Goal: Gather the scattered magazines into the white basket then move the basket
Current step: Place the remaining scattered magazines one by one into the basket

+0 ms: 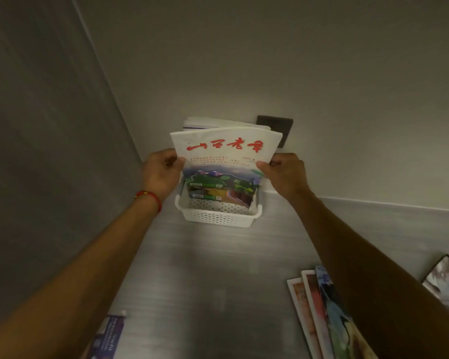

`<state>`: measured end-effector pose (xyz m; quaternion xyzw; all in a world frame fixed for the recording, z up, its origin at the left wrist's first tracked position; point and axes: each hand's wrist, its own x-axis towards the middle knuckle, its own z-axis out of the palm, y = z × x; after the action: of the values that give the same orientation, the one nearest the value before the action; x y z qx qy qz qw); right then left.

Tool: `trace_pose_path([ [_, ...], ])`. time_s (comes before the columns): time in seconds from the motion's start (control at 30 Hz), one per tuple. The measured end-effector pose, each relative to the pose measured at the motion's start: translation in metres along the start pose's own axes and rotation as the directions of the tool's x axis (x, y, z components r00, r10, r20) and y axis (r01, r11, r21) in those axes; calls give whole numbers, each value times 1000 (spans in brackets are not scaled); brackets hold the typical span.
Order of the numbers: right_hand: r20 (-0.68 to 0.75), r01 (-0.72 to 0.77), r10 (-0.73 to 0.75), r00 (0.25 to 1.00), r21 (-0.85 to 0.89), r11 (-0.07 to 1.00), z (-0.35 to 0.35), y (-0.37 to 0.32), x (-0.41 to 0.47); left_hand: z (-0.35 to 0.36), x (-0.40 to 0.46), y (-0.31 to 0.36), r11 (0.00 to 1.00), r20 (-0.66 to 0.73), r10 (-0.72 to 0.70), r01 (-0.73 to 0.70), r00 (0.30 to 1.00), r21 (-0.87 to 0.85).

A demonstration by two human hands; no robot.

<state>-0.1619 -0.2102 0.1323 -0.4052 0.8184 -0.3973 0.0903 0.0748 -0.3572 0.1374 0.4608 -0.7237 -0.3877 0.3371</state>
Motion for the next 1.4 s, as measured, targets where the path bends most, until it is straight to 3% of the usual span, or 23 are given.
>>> trace_pose_path([
  [0.23, -4, -173, 173, 985, -67, 983, 37, 27, -4, 35, 4, -44, 982, 21, -179, 180, 984, -61],
  [0.47, 26, -202, 206, 978, -118, 972, 37, 32, -4, 48, 12, -51, 961, 33, -252, 254, 967, -104],
  [0.57, 94, -246, 240, 966, 64, 967, 27, 47, -13, 49, 11, -44, 923, 65, -335, 342, 940, -175],
  [0.67, 179, -284, 256, 950, 153, 947, 6, 73, -36, 45, -9, -36, 943, 139, -290, 308, 947, -123],
  [0.73, 220, -199, 202, 955, -34, 979, -18, 101, -60, 50, -35, -28, 971, 111, -228, 234, 967, -51],
  [0.8, 256, -143, 221, 941, -291, 946, -46, 135, -89, 66, -69, -21, 978, 75, -200, 203, 977, -41],
  [0.87, 240, -258, 393, 888, -446, 857, -72, 172, -124, 91, -116, -16, 973, 109, -203, 213, 973, -84],
  [0.93, 173, -366, 544, 821, -572, 734, -94, 200, -161, 120, -167, -12, 982, 209, -183, 191, 961, -15],
  [1.03, 88, -462, 642, 762, -622, 633, -121, 230, -215, 164, -241, -2, 995, 446, -51, 5, 894, 104],
  [1.13, 44, -575, 714, 699, -560, 597, -140, 251, -257, 207, -295, 7, 991, 619, 68, -123, 782, 48],
  [1.23, 125, -612, 763, 634, -521, 594, -146, 260, -286, 241, -325, 12, 989, 761, -23, -98, 648, 114],
  [1.4, 96, -632, 770, 631, -512, 582, -143, 259, -296, 258, -342, 13, 972, 778, -154, -47, 609, 229],
])
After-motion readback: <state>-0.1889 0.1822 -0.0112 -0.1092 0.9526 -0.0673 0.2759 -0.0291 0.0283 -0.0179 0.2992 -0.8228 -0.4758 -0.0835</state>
